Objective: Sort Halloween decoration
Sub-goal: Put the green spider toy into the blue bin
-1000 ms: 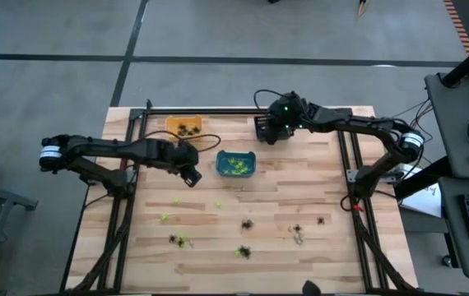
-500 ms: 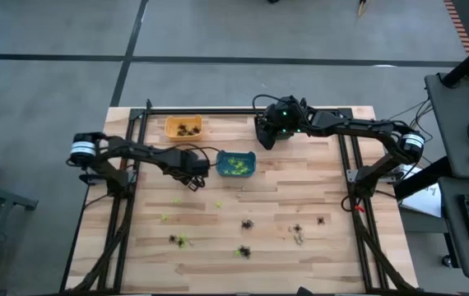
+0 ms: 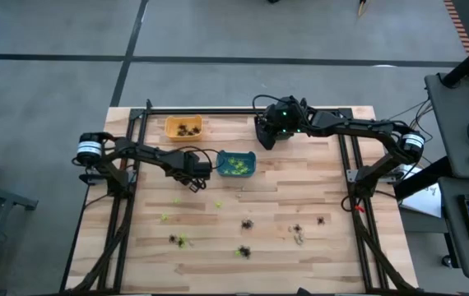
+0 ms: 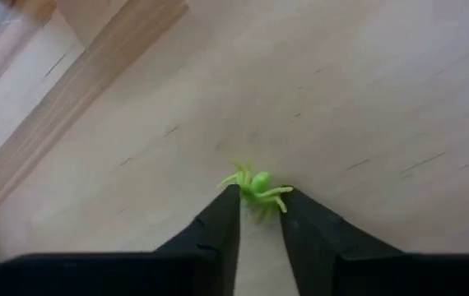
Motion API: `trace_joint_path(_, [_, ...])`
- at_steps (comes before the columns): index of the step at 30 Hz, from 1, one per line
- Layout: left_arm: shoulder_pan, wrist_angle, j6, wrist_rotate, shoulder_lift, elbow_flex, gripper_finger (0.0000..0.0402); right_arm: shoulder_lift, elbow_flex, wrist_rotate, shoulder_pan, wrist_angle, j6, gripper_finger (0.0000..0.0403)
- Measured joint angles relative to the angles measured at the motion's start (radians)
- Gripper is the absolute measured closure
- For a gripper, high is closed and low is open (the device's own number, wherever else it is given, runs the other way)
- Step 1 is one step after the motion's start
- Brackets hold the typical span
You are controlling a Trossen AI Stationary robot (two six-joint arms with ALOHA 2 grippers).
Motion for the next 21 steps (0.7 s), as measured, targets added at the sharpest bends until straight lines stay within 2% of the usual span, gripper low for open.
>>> trace_joint_path(5, [0.001, -0.010, 0.001, -0.009, -0.001, -0.002, 0.0393, 0.000, 0.000, 0.000, 0.000, -0.011, 0.011, 0.0328])
trace_joint_path(14, [-0.004, -0.026, 0.050, 0.062, -0.028, -0.003, 0.0401, 0.000, 0.000, -0.001, 0.020, -0.042, 0.014, 0.0335])
trace_joint_path(21, [-0.013, -0.042, 0.099, 0.084, -0.160, -0.003, 0.0401, 0.000, 0.000, -0.001, 0.044, -0.051, 0.018, 0.0329])
